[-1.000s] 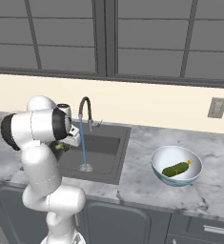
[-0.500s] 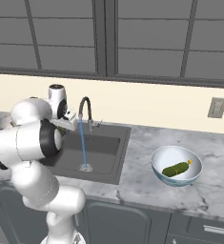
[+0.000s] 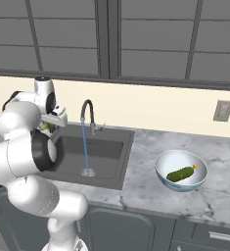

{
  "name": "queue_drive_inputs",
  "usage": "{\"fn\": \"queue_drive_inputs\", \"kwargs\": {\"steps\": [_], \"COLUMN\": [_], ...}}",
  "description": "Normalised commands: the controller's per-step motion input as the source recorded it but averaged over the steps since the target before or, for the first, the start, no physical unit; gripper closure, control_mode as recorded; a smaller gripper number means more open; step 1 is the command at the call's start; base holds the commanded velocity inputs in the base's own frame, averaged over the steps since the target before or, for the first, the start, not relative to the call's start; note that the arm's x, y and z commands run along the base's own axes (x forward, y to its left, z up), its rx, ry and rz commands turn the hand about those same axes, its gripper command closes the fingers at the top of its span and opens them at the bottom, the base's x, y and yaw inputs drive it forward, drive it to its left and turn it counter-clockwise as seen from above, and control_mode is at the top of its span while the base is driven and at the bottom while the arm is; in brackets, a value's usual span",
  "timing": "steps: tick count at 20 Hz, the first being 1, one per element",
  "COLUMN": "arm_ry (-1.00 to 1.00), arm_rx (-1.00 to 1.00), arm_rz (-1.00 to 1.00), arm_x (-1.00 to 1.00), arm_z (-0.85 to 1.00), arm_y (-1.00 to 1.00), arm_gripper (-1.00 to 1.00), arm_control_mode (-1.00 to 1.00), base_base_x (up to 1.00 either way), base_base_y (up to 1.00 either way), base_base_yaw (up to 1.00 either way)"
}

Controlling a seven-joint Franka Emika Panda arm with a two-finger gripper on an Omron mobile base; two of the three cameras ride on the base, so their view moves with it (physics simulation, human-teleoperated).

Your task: Pick the broccolis from the sink and place them in one bowl. Place the cucumber in the other bowl. Then turn off the sink faucet.

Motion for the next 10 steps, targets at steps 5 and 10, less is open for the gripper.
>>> {"fn": "queue_drive_inputs", "kwargs": {"steps": [5, 10], "arm_ry": [-0.07, -0.11], "arm_rx": [0.00, 0.01], "arm_rz": [-0.05, -0.10], "arm_x": [-0.11, -0.01], "arm_z": [0.02, 0.00], "arm_y": [0.71, 0.71], "arm_gripper": [1.00, 1.00], "arm_control_mode": [-1.00, -1.00], "base_base_x": [0.00, 0.00], "base_base_y": [0.00, 0.00], "base_base_yaw": [0.00, 0.00]}}
